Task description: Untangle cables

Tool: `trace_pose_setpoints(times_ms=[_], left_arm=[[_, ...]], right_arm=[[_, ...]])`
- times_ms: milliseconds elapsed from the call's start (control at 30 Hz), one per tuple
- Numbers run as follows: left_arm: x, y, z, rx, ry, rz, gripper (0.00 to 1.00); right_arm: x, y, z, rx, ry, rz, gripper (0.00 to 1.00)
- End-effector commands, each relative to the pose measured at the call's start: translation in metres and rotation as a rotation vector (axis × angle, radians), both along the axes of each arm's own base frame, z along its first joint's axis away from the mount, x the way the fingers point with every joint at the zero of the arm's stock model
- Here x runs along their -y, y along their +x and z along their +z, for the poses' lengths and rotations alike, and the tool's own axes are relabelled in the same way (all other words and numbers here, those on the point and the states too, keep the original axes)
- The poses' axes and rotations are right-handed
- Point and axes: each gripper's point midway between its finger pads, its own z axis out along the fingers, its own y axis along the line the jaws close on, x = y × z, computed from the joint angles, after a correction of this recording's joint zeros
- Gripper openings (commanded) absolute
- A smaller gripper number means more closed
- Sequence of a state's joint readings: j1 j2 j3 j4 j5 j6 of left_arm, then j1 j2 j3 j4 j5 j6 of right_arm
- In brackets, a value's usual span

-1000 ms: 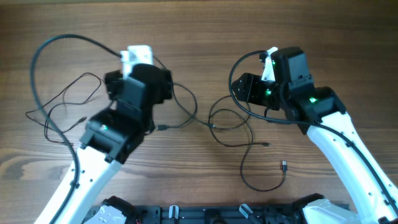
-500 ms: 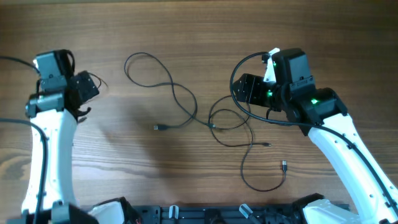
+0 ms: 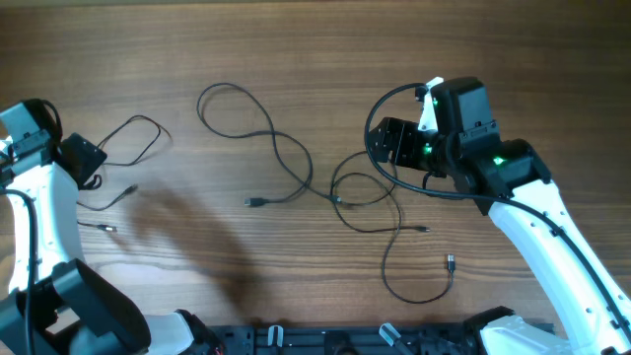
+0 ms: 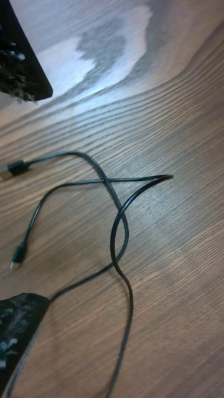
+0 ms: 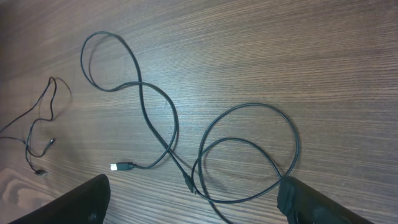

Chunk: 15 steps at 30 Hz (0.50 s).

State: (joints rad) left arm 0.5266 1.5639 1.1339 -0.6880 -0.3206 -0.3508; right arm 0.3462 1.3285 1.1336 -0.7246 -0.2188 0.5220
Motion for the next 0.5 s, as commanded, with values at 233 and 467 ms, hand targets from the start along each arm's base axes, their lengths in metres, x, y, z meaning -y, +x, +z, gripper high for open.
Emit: trace_pose_setpoints(times_ms=[233,467], left_arm=[[0.056,0.059,-0.023,0.072,-0.170,-0.639,1.00],[0.087,0.078,-0.057,-0.166,-0.027,-0.803,0.93]], right_arm=[[0.004,0.002,0.005,0.026,-0.015,-0.005,0.94],[0.003,0.002,0.005,0.018,-0.004,-0.016,0.96]])
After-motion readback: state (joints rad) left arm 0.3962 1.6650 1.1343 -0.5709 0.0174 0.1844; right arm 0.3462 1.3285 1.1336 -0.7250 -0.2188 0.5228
